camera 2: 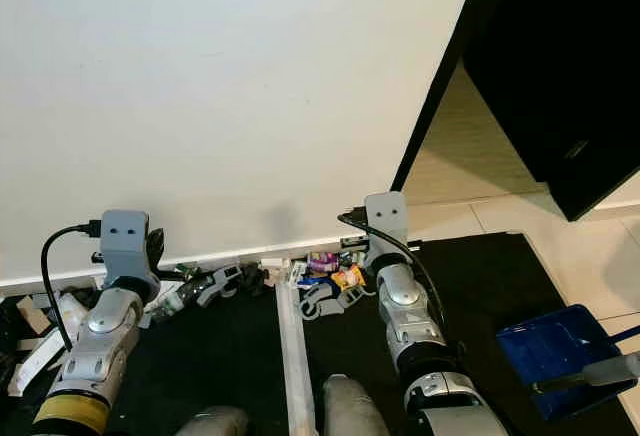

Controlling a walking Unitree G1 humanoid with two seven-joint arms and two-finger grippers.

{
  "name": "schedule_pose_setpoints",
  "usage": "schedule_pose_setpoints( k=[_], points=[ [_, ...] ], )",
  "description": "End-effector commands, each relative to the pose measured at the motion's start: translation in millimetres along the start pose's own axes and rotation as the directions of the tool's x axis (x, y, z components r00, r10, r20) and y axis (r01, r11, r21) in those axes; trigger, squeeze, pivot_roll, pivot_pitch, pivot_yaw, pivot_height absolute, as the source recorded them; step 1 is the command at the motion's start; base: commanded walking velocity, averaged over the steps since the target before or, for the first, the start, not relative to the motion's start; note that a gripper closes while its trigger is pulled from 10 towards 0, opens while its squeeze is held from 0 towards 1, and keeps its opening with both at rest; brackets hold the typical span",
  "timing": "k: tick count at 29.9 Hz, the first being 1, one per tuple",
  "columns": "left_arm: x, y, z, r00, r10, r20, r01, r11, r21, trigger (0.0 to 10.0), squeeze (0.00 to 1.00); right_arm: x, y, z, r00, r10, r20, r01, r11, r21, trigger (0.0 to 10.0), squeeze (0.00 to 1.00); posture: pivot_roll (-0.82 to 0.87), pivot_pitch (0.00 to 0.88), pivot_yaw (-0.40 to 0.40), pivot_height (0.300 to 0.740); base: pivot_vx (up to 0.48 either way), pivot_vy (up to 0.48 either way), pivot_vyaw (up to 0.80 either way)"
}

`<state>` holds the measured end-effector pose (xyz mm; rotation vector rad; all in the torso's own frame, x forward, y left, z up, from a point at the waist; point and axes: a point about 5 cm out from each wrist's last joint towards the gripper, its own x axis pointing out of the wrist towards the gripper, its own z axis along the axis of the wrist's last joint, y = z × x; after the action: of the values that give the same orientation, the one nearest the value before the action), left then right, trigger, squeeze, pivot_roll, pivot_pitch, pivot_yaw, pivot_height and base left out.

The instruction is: Sweep floor

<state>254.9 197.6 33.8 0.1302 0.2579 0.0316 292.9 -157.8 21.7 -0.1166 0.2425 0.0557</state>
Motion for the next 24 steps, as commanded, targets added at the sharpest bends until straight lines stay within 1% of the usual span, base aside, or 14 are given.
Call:
schedule_pose_setpoints(
  k=[1,15,20,24],
  points=[
    [0.1,-1.6,-0.3,1.0,-0.008,-0.002,0.008,1.0,0.007,10.0,0.0,1.0,-1.5,-0.6,1.0,-0.007,-0.008,0.007,1.0,0.007,10.0,0.0,0.03,0.0,-0.012,0.74,0.0,0.0,0.0],
    [-0.2,-0.8,-1.3,1.0,-0.004,-0.009,0.004,1.0,0.007,10.0,0.0,1.0,-1.8,-1.3,1.0,-0.004,-0.013,0.004,1.0,0.0,10.0,0.0,0.03,0.0,-0.013,0.74,0.0,0.0,0.0],
    [0.2,-1.2,-0.1,1.0,-0.001,0.001,0.001,1.0,-0.014,10.0,0.0,1.2,-1.7,-0.9,1.0,-0.005,-0.012,0.005,1.0,-0.001,10.0,0.0,0.03,0.0,-0.012,0.74,0.0,0.0,0.0],
    [0.2,-1.1,0.2,1.0,-0.002,0.002,0.002,1.0,-0.011,10.0,0.0,0.8,-1.0,-1.3,1.0,-0.004,-0.012,0.004,1.0,0.0,10.0,0.0,0.03,0.0,-0.013,0.74,0.0,0.0,0.0]
  ],
)
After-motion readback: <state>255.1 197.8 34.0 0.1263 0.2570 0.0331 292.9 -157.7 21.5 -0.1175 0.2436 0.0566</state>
